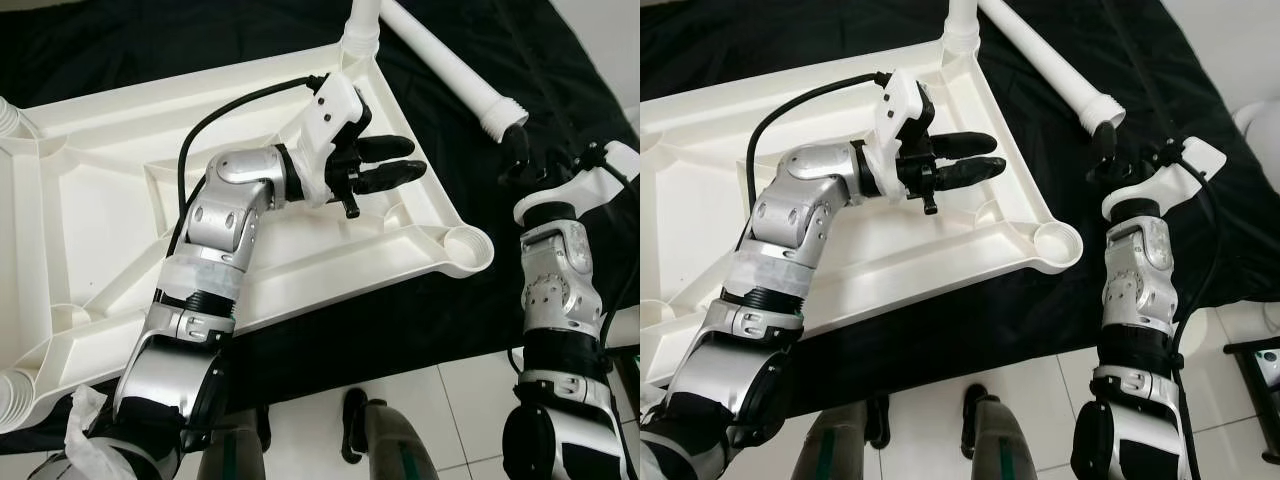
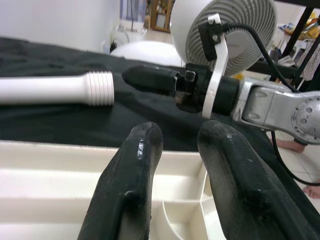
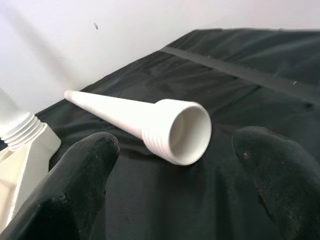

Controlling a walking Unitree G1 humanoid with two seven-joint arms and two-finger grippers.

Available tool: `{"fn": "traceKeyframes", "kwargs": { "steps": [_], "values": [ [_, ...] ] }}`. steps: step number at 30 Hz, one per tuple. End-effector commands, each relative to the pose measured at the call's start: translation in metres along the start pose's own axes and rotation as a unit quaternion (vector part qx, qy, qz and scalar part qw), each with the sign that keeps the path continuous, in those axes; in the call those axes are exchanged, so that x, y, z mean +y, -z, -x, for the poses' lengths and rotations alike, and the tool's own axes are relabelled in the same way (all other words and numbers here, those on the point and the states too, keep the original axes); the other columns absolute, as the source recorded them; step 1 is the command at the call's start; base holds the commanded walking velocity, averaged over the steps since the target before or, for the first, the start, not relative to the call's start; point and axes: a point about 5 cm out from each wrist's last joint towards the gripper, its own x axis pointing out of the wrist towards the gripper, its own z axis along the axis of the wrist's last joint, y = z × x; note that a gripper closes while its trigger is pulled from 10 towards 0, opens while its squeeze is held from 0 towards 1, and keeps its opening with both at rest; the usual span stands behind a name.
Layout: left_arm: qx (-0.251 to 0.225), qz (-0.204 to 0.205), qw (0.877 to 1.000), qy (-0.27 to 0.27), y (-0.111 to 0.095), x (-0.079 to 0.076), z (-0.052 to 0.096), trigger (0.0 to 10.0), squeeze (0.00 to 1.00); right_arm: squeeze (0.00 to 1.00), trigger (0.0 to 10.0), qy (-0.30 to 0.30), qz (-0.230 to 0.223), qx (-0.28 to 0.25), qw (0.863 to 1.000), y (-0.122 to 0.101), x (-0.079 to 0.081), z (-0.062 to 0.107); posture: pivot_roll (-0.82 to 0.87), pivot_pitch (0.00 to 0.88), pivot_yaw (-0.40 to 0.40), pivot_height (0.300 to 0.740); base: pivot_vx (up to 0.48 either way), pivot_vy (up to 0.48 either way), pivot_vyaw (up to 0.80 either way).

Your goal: Building children table

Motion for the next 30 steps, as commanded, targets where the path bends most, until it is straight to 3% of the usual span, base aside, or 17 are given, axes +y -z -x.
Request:
{"fn": "traceKeyframes", "kwargs": {
  "steps": [1,17,30],
  "values": [
    [0.008,0.008,0.990,-0.139,0.002,0.010,0.002,10.0,0.00,0.00,10.0,0.005,-0.015,0.003,1.000,0.000,-0.005,0.001,0.10,0.351,0.020,0.740,0.000,0.000,0.00],
    [0.014,0.018,0.990,-0.138,-0.009,0.002,0.006,10.0,0.00,0.00,10.0,-0.040,-0.066,-0.005,0.997,-0.009,0.012,-0.017,0.13,0.412,0.030,0.740,0.000,0.000,0.00],
    [0.018,0.033,0.987,-0.154,-0.015,-0.002,0.008,10.0,0.00,0.00,10.0,-0.083,-0.082,-0.013,0.993,-0.026,0.031,-0.047,0.15,0.450,0.026,0.740,0.000,0.000,0.00]
  ]
}}
